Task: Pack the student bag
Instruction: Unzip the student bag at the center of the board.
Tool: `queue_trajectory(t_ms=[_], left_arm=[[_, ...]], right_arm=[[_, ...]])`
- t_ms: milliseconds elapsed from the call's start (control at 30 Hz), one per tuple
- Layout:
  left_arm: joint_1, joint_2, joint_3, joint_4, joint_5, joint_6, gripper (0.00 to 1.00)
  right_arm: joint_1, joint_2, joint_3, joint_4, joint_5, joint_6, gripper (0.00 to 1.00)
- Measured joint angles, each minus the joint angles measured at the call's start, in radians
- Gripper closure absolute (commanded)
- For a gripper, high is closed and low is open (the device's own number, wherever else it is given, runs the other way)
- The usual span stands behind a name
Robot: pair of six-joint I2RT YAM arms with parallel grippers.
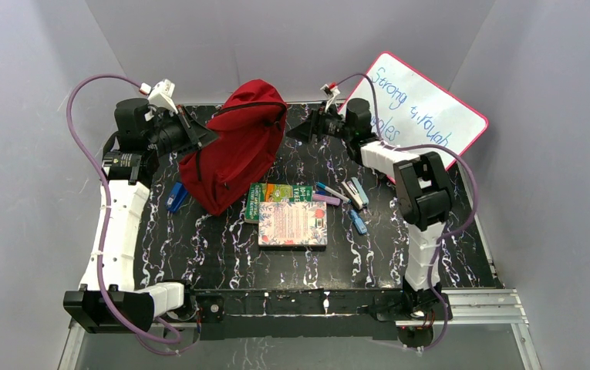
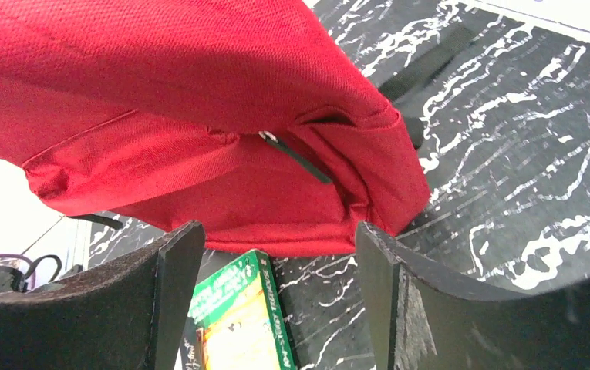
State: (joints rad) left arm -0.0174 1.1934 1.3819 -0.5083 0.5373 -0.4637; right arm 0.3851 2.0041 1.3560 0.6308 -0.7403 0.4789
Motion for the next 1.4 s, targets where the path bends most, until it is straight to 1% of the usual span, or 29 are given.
queue_trajectory(t_ms=[267,500,800,1067,1300,1400], left_arm=[[0.0,0.003,0.0,-0.002,0.002,0.0,1.0],[0.0,0.003,0.0,-0.002,0.005,0.0,1.0],[0.0,0.003,-0.001,-0.003,0.013,0.0,1.0],[0.0,0.003,-0.002,-0.005,0.023,0.0,1.0],[0.0,0.003,-0.003,-0.005,0.027,0.0,1.0],[0.0,0.003,-0.011,-0.005,0.032,-0.001,1.0]], right_arm=[[0.0,0.155,0.098,0.167,-0.093,0.143,0.24],[0.003,0.21,0.14,0.263,-0.136,0.225,0.23],[0.018,0.235,0.178,0.301,-0.145,0.255,0.23],[0.038,0.306,0.24,0.318,-0.146,0.268,0.22],[0.053,0.326,0.248,0.327,-0.146,0.282,0.3],[0.056,0.327,0.248,0.34,-0.146,0.288,0.35]])
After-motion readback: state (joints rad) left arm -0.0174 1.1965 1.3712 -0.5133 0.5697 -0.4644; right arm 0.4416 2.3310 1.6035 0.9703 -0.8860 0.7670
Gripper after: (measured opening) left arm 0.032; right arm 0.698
